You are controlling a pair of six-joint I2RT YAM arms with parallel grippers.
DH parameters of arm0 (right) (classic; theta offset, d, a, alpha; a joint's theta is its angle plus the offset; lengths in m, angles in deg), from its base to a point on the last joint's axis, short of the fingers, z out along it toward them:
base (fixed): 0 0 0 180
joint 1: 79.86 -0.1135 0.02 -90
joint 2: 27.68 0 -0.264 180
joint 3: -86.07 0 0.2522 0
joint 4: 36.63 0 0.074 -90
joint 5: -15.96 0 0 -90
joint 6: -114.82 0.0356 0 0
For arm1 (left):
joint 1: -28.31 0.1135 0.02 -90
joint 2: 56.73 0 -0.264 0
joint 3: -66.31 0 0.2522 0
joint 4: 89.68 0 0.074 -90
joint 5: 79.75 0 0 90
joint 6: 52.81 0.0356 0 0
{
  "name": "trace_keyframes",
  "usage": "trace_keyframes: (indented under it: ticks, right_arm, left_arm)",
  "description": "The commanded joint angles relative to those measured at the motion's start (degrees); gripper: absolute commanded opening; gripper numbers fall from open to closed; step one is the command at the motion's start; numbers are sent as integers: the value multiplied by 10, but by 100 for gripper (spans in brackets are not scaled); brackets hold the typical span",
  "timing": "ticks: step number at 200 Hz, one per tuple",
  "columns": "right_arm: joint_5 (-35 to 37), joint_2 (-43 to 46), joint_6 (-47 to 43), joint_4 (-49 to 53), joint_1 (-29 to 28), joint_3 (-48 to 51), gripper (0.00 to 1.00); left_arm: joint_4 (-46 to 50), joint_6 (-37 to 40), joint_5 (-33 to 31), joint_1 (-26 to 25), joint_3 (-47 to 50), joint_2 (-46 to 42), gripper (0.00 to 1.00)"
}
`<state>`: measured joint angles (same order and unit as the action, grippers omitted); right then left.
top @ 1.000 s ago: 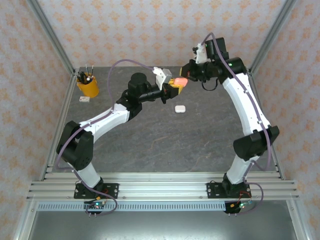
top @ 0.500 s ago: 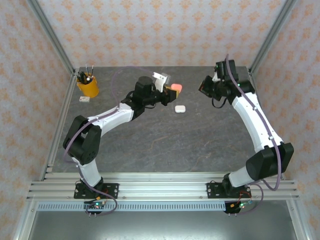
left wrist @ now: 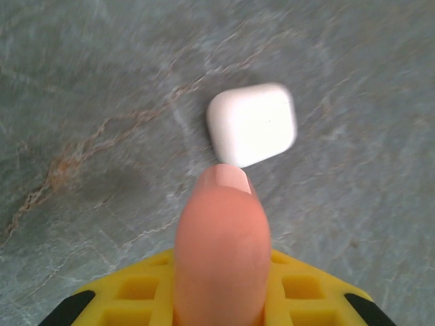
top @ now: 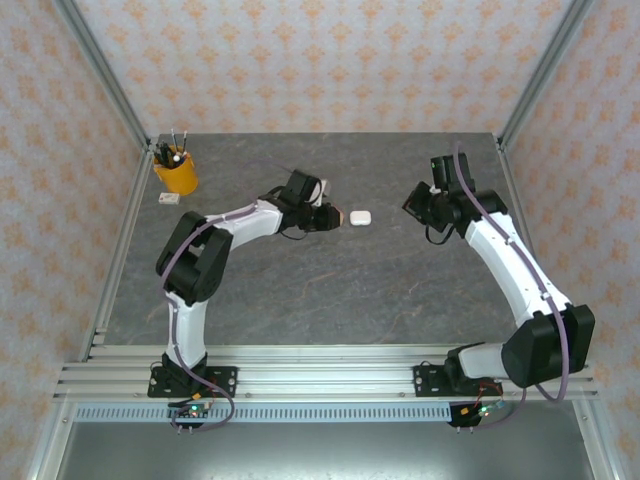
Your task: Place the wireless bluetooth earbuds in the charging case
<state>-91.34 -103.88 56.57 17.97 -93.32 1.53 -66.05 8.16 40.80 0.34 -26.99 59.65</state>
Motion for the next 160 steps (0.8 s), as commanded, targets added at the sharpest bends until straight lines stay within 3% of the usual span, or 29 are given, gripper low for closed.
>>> trace_keyframes:
  ticks: [1,47,72,83,101,110,126,130,136,139,160]
  right_arm:
    - [21,17,9,-9,1,9,6]
    - [32,29,3,6,1,9,14]
    - [36,37,-1,14,1,6,24]
    - [41,41,-3,21,2,2,33]
    - [50,49,-9,31,2,-6,50]
    - [53,52,-12,38,3,-12,60]
    - [63,58,-19,51,5,-21,76]
    - [67,60,-21,55,6,-24,86]
    - [70,63,-26,58,6,-26,90]
    - [73,64,-29,59,7,-28,99]
    - [118,64,-54,81,6,-46,100]
  left_arm:
    - [85,-33,-9,5,-29,15,1]
    - [117,-42,-17,12,-46,49,17]
    - [132,-41,-26,19,-41,45,37]
    - [145,-39,-33,23,-38,36,55]
    - [166,-27,-48,35,-31,9,73]
    - [181,-19,-57,44,-28,-9,99]
    - [210,3,-77,61,-23,-48,100]
    - [216,9,-80,66,-22,-59,100]
    - [226,16,-89,74,-20,-81,100]
    - [232,19,-95,78,-20,-93,100]
    - [252,52,-148,102,-10,-169,100]
